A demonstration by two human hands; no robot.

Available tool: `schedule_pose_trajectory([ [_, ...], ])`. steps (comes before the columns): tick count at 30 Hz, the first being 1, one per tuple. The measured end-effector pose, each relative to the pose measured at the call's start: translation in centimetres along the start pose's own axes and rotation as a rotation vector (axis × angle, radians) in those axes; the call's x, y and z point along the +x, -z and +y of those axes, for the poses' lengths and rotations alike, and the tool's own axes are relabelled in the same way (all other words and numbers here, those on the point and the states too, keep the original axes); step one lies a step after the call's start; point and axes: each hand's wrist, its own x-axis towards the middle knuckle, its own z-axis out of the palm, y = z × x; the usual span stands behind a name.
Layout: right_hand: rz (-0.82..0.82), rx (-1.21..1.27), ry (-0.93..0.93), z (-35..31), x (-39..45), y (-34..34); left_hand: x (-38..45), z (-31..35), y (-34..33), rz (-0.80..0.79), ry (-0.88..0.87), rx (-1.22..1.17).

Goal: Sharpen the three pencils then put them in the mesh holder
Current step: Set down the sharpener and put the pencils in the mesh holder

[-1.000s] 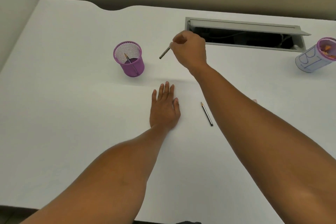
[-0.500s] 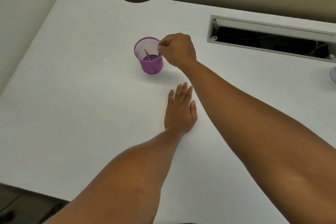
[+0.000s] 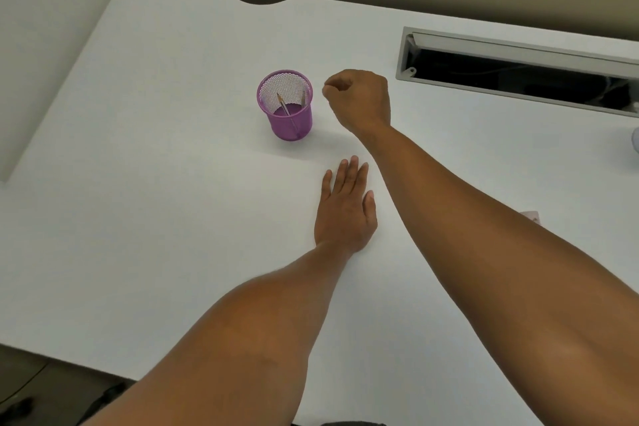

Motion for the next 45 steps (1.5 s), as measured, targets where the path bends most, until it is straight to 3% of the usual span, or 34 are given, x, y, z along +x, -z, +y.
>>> schedule_pose_trajectory([
  [8,0.034,-0.06,-0.18,4.5,-2.6,2.7,0.1,0.0,0.0,0.004,-0.002,0.002],
  [24,-0.186,-0.375,-0.433,12.1,-9.7,8.1,-0.2,0.0,-0.3,0.02,-0.005,0.011],
  [37,-0.222,-0.434,-0.437,13.1,-11.7,7.7,-0.1,-0.2,-0.4,0.035,-0.004,0.015],
  [41,-0.164,-0.395,-0.356,11.4,-10.3,7.6,-0.1,0.0,-0.4,0.042,-0.004,0.014],
  [45,-0.041,-0.206,-0.241,8.1,-7.9,7.1,-0.1,0.0,-0.4,0.034,-0.003,0.022],
])
